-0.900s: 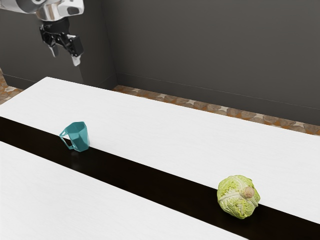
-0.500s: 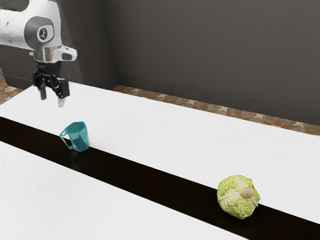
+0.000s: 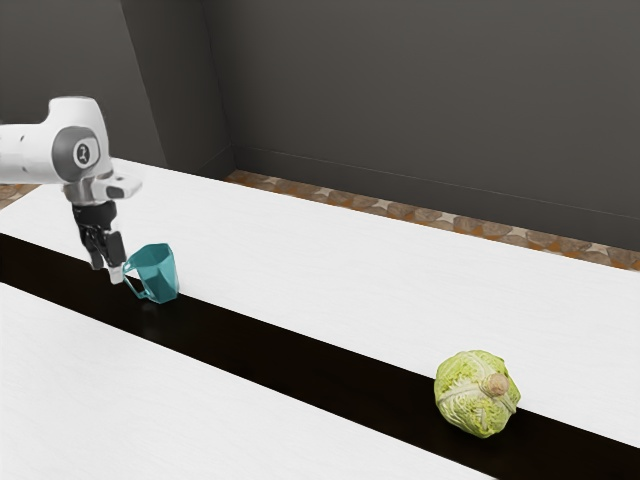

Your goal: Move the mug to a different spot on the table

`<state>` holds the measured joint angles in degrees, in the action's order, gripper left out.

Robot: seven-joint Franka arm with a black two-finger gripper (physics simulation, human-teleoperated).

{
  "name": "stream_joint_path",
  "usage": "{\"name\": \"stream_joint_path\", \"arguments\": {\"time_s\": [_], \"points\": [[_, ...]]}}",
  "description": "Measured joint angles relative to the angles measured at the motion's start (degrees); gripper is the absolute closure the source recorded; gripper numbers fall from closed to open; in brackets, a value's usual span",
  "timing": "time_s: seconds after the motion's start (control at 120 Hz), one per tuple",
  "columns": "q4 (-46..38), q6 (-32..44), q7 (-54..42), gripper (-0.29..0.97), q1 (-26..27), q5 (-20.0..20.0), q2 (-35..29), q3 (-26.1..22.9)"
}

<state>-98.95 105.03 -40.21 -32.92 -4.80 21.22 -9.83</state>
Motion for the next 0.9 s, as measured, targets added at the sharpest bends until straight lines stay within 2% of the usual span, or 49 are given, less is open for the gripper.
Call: {"name": "stream_joint_path", "arguments": {"time_s": [0.183, 0.292, 0.417, 0.625, 0.7, 0.9], "points": [[1.64, 7.52, -7.85, 0.01, -0.63, 1.52, 4.46, 0.73], [2.24, 10.49, -11.47, 0.02, -0.64, 3.98, 7.05, 0.77], [2.94, 12.77, -14.92, 0.02, -0.66, 5.68, 8.95, 0.78], [2.84, 14.58, -19.32, 0.03, -0.86, 6.35, 10.65, 1.28], [2.75, 15.16, -20.55, 0.08, -0.91, 6.47, 10.84, 1.66], [2.6, 17.68, -23.08, 0.31, -0.81, 6.62, 11.04, 1.76]]}}
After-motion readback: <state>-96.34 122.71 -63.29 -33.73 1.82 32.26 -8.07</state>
